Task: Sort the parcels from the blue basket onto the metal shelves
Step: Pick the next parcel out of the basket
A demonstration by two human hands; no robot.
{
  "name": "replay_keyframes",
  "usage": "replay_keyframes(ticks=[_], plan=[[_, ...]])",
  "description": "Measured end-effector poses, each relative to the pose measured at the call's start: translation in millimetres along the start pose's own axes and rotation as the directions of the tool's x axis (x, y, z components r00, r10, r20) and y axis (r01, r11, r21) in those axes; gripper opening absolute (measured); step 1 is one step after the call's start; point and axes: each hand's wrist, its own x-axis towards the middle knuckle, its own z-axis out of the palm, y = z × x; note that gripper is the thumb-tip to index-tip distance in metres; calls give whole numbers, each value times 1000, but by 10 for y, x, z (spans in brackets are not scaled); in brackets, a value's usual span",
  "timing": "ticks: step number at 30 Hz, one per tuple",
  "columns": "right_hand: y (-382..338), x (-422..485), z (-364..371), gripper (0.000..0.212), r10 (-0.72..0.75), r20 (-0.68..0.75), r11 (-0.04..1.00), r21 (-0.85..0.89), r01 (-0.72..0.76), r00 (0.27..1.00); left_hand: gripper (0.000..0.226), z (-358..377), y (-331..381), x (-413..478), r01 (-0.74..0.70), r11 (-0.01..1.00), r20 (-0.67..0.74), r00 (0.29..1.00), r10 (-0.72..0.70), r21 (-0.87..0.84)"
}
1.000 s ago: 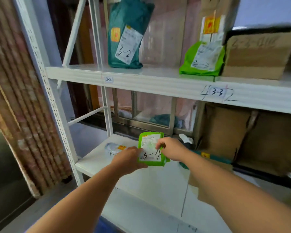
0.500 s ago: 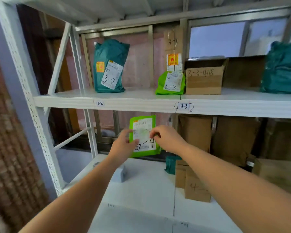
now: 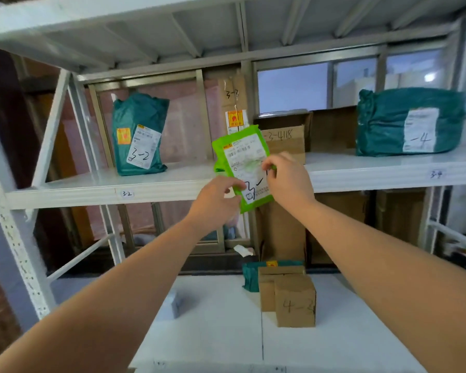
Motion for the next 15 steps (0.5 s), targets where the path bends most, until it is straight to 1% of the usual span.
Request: replay_keyframes(ticks=[2, 4, 7, 9, 11, 12, 15], plan=[[234, 71, -154, 16, 25, -105, 997, -73, -33, 994, 31, 67, 193, 172, -133, 989, 112, 986, 125, 62], [480, 148, -307, 17, 39, -164, 987, -146, -63, 986, 40, 187, 387, 347, -186, 980, 152, 973, 174, 66], [849, 300, -566, 19, 80, -133, 987, -130, -97, 988, 48, 454, 620, 682, -182, 979, 182, 970, 162, 94], [1111, 420, -753, 21, 80, -101, 985, -142, -94, 992, 48, 664, 769, 915, -187, 978, 163, 972, 170, 97], [1390, 552, -940, 22, 74, -79, 980, -177, -87, 994, 46, 896, 964, 1136, -163, 987, 128, 979, 161, 7], [1531, 617, -1034, 23, 80, -76, 978, -186, -93, 994, 46, 1031, 1082, 1229, -150, 988, 135, 979, 155, -45], [1971, 800, -1316, 24, 140, -100, 976, -151, -154, 985, 55, 1464, 1419, 1484, -136, 984, 222, 962, 159, -114]])
